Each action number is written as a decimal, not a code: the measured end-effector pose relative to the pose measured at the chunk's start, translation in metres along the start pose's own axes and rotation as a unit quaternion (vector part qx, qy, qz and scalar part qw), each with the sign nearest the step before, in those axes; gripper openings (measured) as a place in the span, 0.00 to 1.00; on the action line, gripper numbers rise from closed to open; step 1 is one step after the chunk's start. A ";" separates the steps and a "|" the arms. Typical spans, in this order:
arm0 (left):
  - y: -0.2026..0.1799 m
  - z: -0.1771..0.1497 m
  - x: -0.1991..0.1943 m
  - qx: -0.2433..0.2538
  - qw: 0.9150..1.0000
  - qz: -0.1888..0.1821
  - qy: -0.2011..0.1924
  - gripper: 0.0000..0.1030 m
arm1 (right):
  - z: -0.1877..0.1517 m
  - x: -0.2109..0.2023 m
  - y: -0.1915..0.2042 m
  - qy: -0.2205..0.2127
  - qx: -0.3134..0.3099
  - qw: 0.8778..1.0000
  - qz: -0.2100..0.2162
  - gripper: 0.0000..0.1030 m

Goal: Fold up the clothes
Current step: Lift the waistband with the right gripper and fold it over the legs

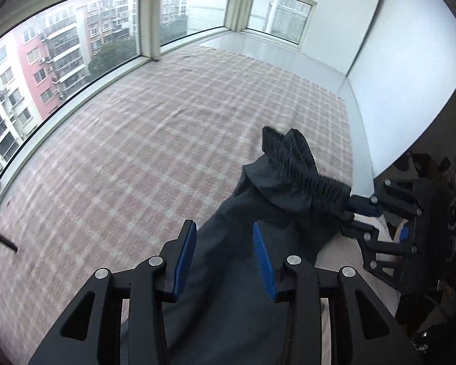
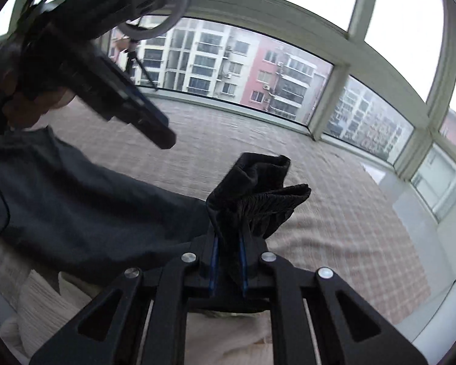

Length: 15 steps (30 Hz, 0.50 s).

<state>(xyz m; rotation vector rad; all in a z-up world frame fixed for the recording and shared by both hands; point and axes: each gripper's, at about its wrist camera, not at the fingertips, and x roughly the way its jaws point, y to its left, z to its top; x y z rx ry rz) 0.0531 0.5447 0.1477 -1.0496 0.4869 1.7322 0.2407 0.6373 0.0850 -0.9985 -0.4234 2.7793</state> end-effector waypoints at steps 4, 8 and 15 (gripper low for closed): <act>0.054 -0.047 -0.056 -0.078 0.995 0.051 -0.022 0.36 | 0.021 0.000 0.028 -0.009 -0.034 0.999 0.017 0.10; 0.113 -0.116 -0.127 -0.159 0.979 0.119 -0.043 0.37 | 0.049 -0.001 0.025 -0.002 0.042 0.997 0.063 0.10; 0.182 -0.252 -0.236 -0.267 0.938 0.204 -0.079 0.37 | 0.101 0.000 0.027 0.031 0.266 0.952 0.147 0.10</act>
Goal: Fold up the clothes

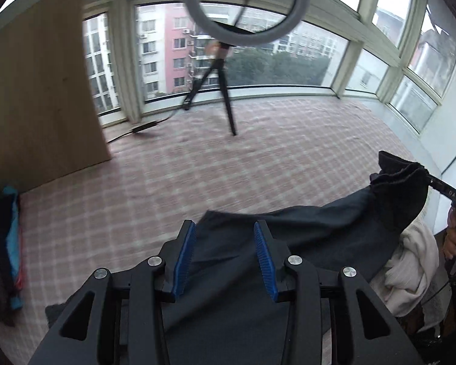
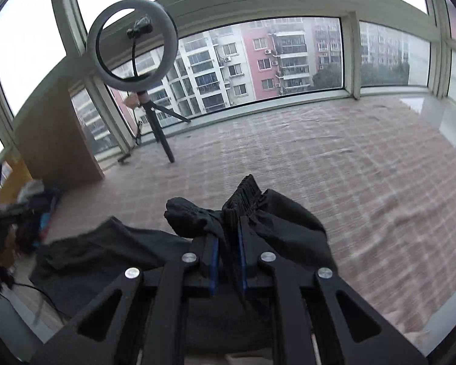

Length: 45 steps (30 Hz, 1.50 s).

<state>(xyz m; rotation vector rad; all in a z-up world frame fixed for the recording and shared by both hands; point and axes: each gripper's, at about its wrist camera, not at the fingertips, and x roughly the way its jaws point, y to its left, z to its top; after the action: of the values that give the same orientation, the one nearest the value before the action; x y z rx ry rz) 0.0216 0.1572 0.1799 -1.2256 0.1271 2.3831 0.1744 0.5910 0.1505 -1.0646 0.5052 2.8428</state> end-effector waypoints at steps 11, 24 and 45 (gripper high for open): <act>0.178 -0.132 -0.090 -0.097 0.995 0.036 -0.014 0.37 | -0.116 0.049 0.309 0.027 -0.103 0.986 0.127 0.10; 0.123 -0.156 -0.008 -0.036 0.989 -0.135 0.057 0.37 | -0.183 0.060 0.343 0.181 -0.145 0.968 0.101 0.46; 0.053 -0.147 0.030 -0.028 0.986 -0.122 0.112 0.42 | -0.152 0.048 0.190 0.150 0.013 0.989 -0.007 0.46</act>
<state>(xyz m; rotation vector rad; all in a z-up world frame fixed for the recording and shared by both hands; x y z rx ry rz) 0.0941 0.0789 0.0617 -1.4447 -0.0187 2.0481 0.2009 0.3599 0.0655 -1.4950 0.5478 2.6673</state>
